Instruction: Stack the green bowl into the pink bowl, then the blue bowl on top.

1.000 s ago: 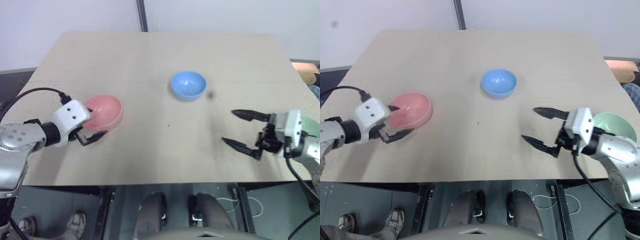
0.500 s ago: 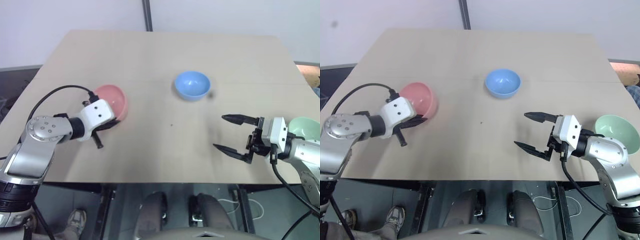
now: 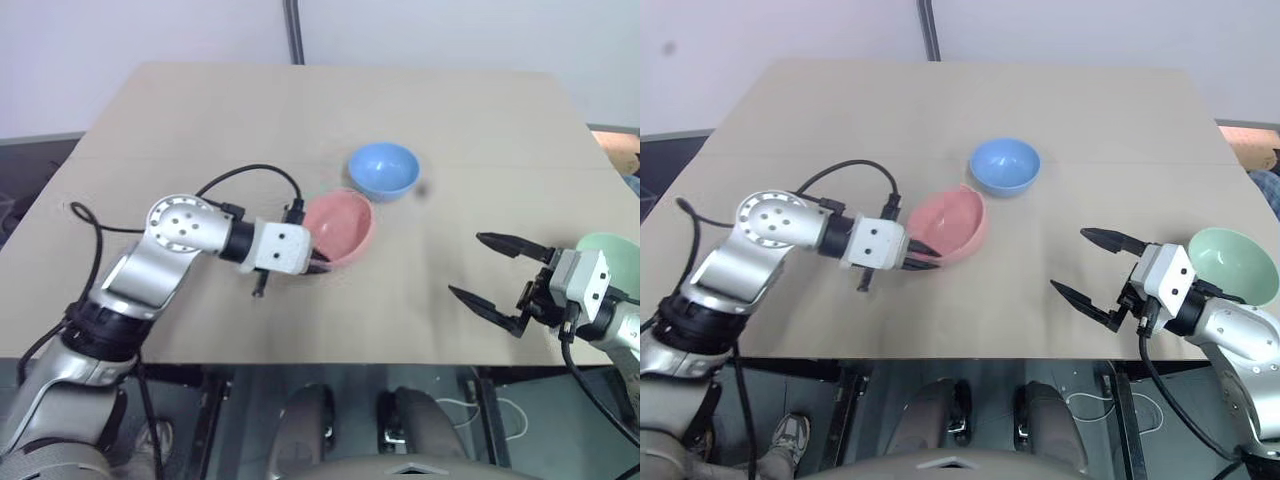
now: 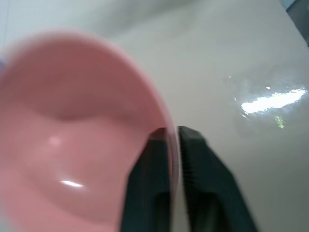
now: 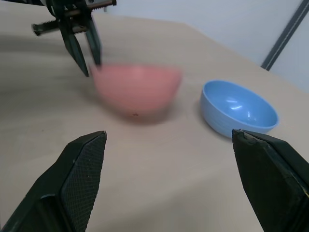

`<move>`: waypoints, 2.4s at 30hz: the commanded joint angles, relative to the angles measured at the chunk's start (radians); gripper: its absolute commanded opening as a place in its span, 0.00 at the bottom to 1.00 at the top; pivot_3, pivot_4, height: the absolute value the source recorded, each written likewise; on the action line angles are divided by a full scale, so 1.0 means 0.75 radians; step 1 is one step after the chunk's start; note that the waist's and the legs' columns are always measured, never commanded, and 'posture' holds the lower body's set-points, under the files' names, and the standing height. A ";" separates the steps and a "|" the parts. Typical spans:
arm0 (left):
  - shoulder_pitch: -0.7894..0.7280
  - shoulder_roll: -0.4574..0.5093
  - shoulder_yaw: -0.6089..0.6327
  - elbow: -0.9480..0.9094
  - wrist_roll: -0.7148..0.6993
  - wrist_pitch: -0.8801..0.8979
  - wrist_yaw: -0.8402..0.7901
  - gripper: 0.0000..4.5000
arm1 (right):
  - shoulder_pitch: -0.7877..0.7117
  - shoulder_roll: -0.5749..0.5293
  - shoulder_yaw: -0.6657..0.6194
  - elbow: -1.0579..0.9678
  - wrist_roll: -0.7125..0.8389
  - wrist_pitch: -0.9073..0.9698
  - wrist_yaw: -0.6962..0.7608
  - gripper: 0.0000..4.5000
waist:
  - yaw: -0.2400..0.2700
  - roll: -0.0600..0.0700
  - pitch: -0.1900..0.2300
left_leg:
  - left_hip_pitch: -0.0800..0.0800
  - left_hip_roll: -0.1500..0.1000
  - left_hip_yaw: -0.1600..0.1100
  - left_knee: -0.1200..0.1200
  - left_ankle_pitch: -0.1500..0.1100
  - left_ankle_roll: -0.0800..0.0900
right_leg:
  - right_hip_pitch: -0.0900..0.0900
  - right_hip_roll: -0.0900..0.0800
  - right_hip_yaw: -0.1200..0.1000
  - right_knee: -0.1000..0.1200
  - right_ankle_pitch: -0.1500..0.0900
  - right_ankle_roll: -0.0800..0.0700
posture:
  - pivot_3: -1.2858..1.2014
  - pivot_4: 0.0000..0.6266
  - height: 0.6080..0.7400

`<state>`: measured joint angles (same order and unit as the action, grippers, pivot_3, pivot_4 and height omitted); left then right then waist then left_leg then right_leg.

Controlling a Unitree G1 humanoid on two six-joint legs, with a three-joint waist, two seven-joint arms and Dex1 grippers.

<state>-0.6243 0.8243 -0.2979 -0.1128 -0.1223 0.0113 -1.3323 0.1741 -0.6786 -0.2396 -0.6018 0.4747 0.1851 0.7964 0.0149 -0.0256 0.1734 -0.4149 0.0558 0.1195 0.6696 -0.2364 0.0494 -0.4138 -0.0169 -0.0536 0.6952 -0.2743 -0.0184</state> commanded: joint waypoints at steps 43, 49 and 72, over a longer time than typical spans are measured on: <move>0.221 -0.209 0.571 0.150 -0.566 0.262 0.102 0.98 | -0.478 0.028 0.169 -0.179 -0.051 0.683 -0.284 0.01 | -0.056 0.002 -0.001 | 0.001 0.002 -0.001 -0.001 0.002 -0.002 | 0.000 0.003 0.002 0.000 0.000 0.001 | 0.52 0.24 1.00; 0.296 -0.135 0.693 0.437 -0.435 0.146 0.255 0.98 | -0.837 0.172 0.599 -0.001 -0.125 0.558 -0.133 0.01 | -0.041 0.000 0.000 | 0.000 0.002 -0.002 -0.001 0.001 -0.001 | -0.001 0.001 -0.001 0.000 0.001 0.001 | 0.52 0.24 1.00; 0.453 -0.189 0.799 0.155 -0.667 0.229 0.299 0.98 | -1.222 0.206 0.486 0.646 -0.294 0.214 0.020 0.71 | -0.038 -0.003 -0.001 | 0.000 0.000 -0.001 0.000 0.000 0.000 | 0.000 -0.005 -0.003 0.000 0.004 -0.005 | 0.52 0.24 1.00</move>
<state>-0.2884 0.6852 0.2702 0.0556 -0.5914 0.1810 -1.1168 -0.7255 -0.4969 0.1335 -0.2319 0.3350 0.4483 0.8130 -0.0137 -0.0281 0.1729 -0.4141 0.0556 0.1192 0.6698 -0.2365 0.0495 -0.4134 -0.0208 -0.0561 0.6956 -0.2713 -0.0221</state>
